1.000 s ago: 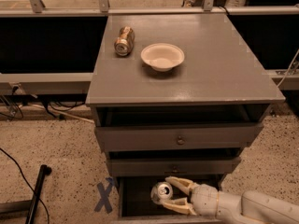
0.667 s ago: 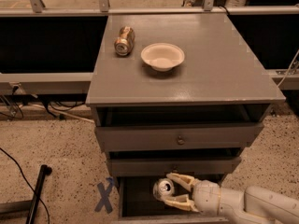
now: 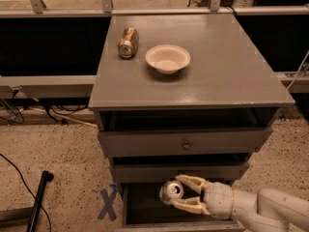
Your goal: Pick 7up can from bottom drawer and place on counter
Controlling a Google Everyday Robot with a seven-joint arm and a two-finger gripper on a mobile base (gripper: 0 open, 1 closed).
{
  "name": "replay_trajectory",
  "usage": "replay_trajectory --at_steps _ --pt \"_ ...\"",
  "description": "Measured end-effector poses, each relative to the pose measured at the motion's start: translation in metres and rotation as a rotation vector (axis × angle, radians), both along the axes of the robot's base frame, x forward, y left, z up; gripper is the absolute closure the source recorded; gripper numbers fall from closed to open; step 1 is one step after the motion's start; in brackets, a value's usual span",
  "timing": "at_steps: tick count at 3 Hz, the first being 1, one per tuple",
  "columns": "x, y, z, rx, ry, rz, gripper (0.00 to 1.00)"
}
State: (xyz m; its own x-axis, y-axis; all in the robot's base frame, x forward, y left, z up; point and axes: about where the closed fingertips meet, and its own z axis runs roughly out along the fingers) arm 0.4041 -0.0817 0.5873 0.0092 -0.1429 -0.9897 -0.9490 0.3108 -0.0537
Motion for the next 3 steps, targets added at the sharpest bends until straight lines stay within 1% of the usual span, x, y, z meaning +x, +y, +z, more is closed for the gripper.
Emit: replay_trajectory --at_steps 1,2,3 --pt "0.001 -0.032 0.051 0.061 -0.018 0.039 1.0" --pt "-0.012 -0.057 0.107 0.09 -0.046 0.088 1.0" --pt "-0.015 -0.072 0.151 0.042 -0.059 0.133 1.0"
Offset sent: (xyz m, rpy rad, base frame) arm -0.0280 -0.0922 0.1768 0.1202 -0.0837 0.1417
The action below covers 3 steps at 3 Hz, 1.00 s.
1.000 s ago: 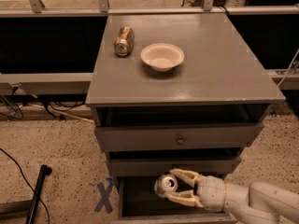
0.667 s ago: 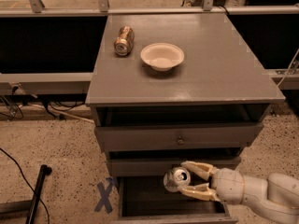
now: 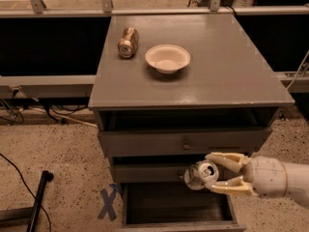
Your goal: Pick 7up can from bottom drawer and place on counter
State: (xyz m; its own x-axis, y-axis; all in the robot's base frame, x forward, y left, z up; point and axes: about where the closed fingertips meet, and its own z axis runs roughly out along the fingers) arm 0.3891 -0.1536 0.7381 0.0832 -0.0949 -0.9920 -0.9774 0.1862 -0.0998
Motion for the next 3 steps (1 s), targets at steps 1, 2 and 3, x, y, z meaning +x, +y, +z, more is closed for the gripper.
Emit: replay_trajectory --at_steps 1,2,3 --pt "0.019 -0.025 0.057 -0.097 0.017 0.044 1.0" --pt "0.042 -0.048 0.094 -0.141 0.041 0.045 1.0" --pt "0.051 -0.06 0.129 -0.13 0.036 0.066 1.0"
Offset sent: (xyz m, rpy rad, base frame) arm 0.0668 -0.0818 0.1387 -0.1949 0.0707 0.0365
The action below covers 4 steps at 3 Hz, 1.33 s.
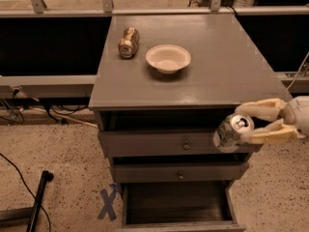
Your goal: Pick 7up can from bottom drawer and place on counter
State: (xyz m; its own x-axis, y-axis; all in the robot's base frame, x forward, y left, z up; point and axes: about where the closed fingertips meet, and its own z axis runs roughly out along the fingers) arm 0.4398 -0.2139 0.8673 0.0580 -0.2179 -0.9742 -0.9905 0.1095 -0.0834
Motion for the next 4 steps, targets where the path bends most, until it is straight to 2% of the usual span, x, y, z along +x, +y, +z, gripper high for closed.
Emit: replay_trajectory --at_steps 2,3,4 --pt "0.017 0.008 0.053 -0.014 -0.005 0.063 1.0" --pt "0.037 0.007 0.069 -0.007 0.008 0.03 1.0" --pt "0.061 -0.002 0.074 0.01 0.045 -0.069 1.0"
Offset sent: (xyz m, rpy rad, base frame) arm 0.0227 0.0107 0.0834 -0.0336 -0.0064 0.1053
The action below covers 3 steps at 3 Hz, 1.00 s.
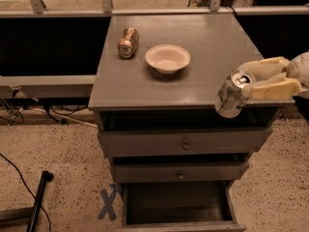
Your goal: Pick 7up can from bottom drawer and place on counter
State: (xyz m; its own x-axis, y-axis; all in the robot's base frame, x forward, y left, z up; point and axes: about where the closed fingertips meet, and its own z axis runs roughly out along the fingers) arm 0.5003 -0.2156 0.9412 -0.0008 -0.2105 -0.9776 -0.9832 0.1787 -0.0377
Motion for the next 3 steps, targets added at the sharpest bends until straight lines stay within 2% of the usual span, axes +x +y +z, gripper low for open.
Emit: replay_trajectory --at_steps 1,3 --pt "0.022 -0.009 0.0 0.006 0.043 -0.099 1.0" --pt "0.073 -0.016 0.0 0.01 0.127 -0.206 1.0"
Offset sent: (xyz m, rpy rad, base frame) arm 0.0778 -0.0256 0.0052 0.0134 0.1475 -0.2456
